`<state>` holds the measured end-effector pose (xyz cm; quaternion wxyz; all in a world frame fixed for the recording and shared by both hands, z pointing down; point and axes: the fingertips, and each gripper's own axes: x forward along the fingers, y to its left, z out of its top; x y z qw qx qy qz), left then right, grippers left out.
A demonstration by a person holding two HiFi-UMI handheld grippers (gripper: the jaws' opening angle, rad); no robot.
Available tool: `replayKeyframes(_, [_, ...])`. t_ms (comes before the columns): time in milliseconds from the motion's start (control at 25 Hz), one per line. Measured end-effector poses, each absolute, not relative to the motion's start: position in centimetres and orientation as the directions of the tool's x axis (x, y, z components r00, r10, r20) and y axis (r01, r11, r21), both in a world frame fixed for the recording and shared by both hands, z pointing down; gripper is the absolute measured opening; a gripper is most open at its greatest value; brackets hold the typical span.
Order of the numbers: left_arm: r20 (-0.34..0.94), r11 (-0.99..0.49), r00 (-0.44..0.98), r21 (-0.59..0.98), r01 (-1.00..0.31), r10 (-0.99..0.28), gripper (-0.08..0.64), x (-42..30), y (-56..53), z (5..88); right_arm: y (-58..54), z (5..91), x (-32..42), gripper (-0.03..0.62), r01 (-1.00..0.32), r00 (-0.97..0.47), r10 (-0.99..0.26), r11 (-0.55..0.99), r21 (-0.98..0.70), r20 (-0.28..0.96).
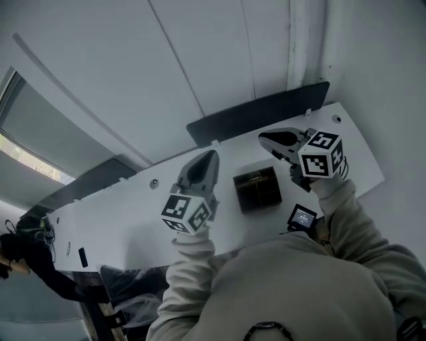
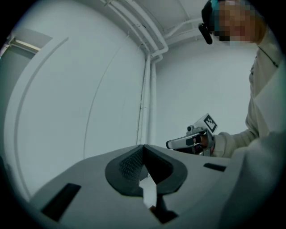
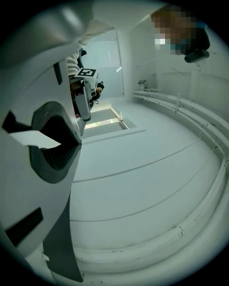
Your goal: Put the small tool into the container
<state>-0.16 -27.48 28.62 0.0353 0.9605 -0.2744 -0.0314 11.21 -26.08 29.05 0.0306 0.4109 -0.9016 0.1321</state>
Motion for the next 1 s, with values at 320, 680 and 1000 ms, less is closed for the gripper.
replayKeyframes(320, [-0.057,-0.890,0.889,0.042,-0.453,-0.455,-0.003,2.7,-26.2,27.2,-24.4,28.9,11.7,0.020,-0.759,-0.650,-0.740,0.622,-0.194,0.173])
replayKeyframes(680, [-0.044,-0.896,0.895,0.050,-0.442,-0.444,-0.003,2.9,-26.1,28.1,-24.6,29.2,11.5,0.020,-0.756,-0.654,-0.733,0.629,-0.183,0.186])
replayKeyframes(1000, [-0.046,-0.900,0.899,0.037,-0.435,-0.436,-0.003,2.9,-26.4,28.4,-25.2,29.6,11.5,0.020,-0.750,-0.662,-0.724,0.637,-0.180,0.197])
